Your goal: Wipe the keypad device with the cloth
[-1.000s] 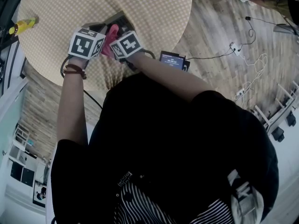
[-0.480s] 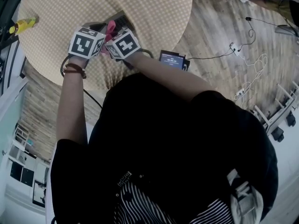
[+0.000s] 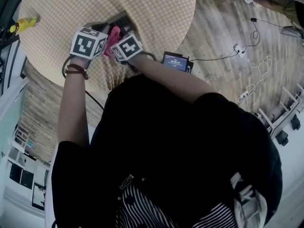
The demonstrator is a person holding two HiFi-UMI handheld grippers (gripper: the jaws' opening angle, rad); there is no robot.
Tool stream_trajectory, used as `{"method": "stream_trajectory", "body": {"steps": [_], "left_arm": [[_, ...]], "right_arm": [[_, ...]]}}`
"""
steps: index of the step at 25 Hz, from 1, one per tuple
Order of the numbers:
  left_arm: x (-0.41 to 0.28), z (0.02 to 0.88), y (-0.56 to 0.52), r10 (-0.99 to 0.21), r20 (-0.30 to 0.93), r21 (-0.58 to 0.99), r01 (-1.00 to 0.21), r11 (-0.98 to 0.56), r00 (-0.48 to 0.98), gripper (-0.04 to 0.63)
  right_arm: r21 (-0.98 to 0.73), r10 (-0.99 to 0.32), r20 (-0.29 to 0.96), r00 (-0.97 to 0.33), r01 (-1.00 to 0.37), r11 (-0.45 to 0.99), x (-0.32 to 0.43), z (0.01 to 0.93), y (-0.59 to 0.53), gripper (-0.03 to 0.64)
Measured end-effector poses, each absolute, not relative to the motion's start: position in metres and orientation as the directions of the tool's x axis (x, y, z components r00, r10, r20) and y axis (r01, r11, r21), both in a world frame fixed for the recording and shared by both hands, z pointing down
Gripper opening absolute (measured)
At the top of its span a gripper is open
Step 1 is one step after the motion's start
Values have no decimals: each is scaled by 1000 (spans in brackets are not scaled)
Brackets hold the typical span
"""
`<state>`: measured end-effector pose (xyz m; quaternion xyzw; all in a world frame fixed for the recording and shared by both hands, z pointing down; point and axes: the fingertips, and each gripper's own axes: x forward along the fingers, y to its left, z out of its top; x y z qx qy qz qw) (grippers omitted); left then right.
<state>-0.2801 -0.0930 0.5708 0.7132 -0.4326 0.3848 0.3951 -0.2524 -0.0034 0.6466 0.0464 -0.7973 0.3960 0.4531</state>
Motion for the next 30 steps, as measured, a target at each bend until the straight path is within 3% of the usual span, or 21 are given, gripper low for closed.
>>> {"method": "stream_trajectory", "body": {"steps": [6,11,19,25,30], "left_arm": [[-279,568,-92,-345,879,232,-927,-294,330,2],[-278,560,-92,-454,840,193,-946,-260,296,2],[-260,495,-72,-776,618,275,-959,64,126,2],[-210,440,-38,-877,480,319,-931,177,-2,2],[-196,428,2,-913,399,335,-914,228,-82,2]], "right_arm": [[-595,291,754,-589,-422,684,-247,639,-3,64],[-535,239,745,-623,-344,772,-241,610,-16,63],[-515,180,661,-728,-267,814,-194,530,-39,63],[-487,172,590,-789,-178,855,-153,473,-42,63],[-445,196,544,-816,-83,892,-162,458,-18,63]]}}
